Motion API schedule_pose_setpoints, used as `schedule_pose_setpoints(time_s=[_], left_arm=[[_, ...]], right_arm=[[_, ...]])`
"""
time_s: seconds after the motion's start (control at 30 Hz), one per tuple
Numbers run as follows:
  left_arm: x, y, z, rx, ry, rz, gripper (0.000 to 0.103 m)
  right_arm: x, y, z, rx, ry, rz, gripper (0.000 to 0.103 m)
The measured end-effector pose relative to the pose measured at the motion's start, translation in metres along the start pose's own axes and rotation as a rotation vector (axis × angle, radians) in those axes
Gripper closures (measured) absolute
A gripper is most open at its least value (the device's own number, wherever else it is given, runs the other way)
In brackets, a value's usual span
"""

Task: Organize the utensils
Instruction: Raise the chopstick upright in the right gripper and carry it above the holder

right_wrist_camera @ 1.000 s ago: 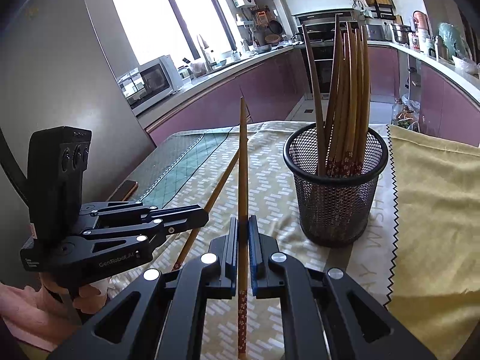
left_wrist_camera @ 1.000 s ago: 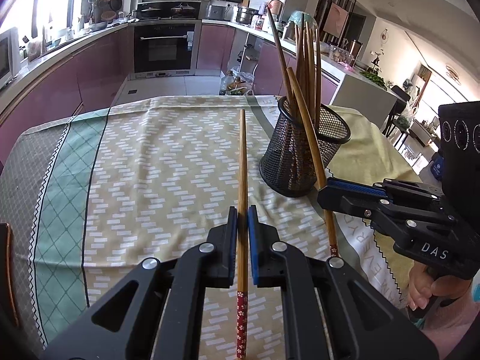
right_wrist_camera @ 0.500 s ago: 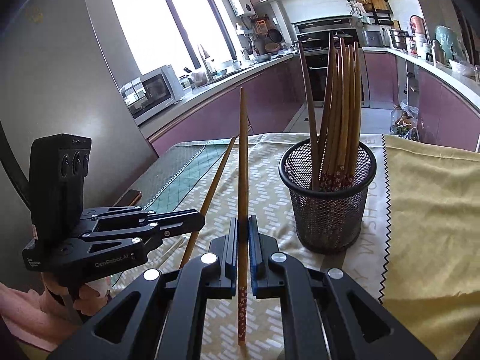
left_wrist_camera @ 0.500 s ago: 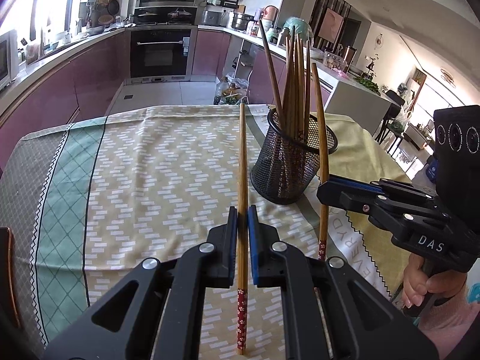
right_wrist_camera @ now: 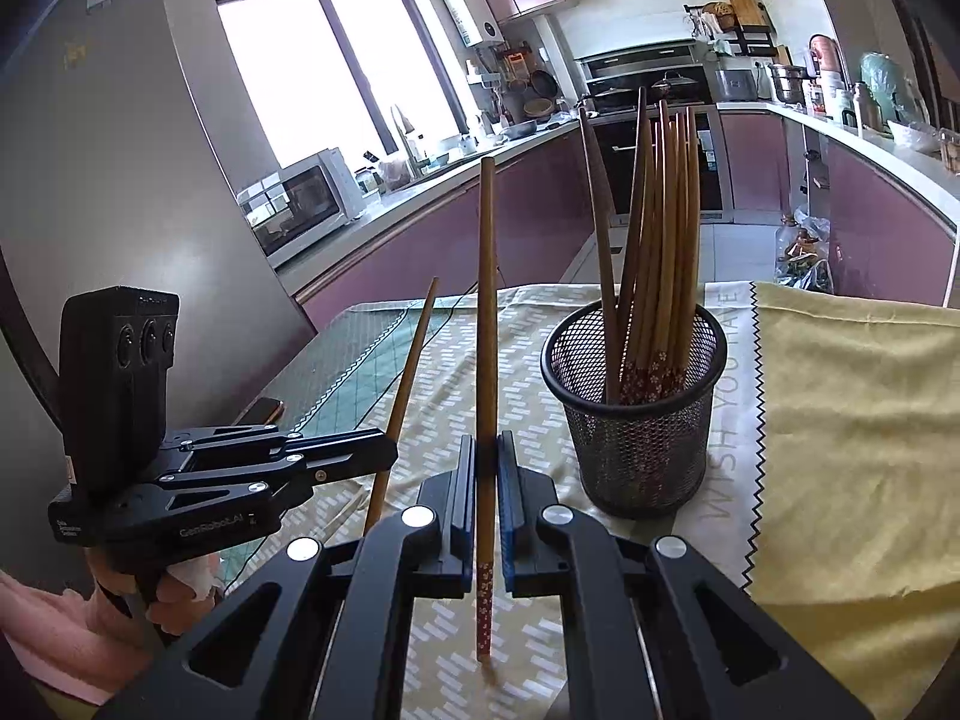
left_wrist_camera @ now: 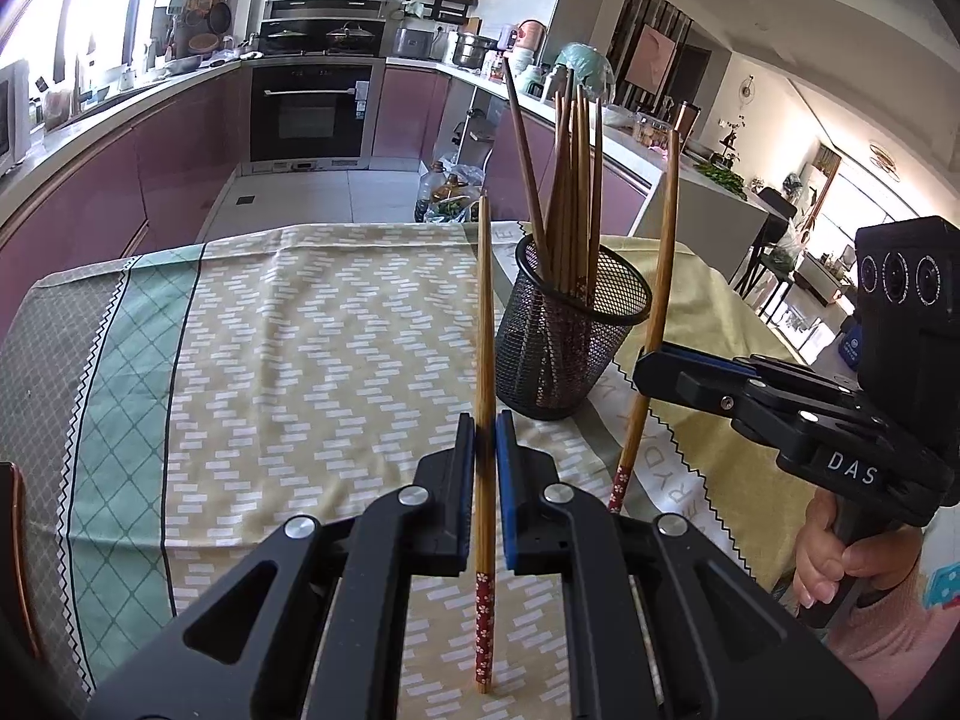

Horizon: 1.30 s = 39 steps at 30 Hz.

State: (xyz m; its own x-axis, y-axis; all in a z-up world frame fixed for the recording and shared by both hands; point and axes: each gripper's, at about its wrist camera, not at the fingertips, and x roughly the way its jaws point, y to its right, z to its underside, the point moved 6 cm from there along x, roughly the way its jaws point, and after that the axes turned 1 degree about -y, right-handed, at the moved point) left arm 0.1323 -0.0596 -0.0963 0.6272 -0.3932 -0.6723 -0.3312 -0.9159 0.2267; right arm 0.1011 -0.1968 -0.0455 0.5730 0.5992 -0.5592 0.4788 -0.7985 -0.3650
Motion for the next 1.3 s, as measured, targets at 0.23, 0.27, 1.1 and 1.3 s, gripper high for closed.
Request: schedule_pose_setpoints(time_s=[0.23,0.27,1.1,1.3], left_arm=[[-0.002,0.001,-0.002,-0.005,0.003,0.02,0.095],[-0.003,0.001,-0.002,-0.006,0.003,0.023,0.095],[-0.013,0.002,-0.011,-0.007,0.038,0.064,0.095],[-0.015,0.003,-0.012,-0.009,0.046,0.067,0.095]], right_arm=[[-0.005,0.003,-0.005,0.001,0.016,0.003,0.097],[-0.005,0.002,-0.005,0.001,0.018,0.004,0.097],[-0.017,0.004,-0.012,-0.009,0.054,0.009,0.097],[-0.018,0.002,-0.014,-0.014,0.058,0.014,0.097]])
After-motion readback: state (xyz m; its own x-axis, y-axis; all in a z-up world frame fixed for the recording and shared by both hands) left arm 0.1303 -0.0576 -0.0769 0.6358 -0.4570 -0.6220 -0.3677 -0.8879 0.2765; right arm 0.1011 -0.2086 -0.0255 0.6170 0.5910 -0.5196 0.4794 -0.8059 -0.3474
